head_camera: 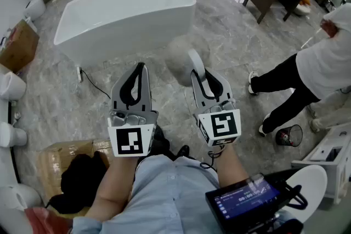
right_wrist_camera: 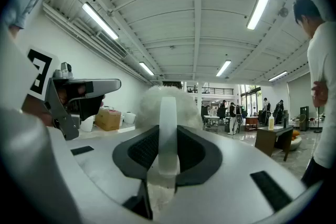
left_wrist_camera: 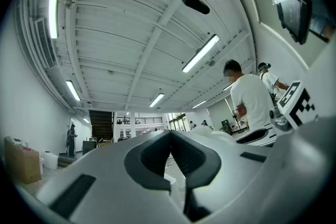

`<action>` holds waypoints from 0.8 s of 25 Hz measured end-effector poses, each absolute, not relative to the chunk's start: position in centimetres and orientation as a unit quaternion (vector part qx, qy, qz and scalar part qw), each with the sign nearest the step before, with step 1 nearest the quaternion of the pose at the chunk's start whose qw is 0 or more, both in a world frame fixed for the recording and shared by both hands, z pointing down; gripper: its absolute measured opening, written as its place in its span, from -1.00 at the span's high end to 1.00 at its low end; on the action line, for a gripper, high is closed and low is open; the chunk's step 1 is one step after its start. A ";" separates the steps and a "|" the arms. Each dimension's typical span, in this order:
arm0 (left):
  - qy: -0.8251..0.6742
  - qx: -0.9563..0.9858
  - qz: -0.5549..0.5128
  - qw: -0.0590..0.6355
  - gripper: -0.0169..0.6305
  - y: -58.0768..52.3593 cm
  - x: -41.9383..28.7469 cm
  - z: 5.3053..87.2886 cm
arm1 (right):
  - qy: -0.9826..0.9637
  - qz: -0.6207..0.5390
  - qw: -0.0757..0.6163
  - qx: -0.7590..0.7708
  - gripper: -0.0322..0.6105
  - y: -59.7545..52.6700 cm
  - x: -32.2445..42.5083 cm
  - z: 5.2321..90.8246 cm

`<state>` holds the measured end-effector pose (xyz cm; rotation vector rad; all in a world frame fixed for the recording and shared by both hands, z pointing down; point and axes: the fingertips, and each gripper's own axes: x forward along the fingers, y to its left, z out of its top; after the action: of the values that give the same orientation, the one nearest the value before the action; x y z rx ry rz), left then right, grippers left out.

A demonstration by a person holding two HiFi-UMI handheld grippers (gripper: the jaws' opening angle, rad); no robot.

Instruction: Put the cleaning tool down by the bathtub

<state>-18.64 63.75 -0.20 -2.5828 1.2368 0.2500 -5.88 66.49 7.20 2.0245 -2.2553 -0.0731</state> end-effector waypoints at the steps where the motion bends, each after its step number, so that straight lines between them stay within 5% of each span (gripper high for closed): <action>1: 0.427 -0.890 0.087 0.133 0.90 63.9 -18.6 -0.1 | -0.743 -0.025 0.055 0.667 0.61 66.6 -5.8 7.3; 20: 0.452 -0.885 0.049 0.102 0.90 58.0 -18.3 4.2 | -0.709 0.019 0.066 0.701 0.61 62.1 0.2 11.0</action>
<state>-18.33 58.04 4.18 -2.6130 1.3342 0.1451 0.17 62.10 11.01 2.1153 -2.1390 0.0579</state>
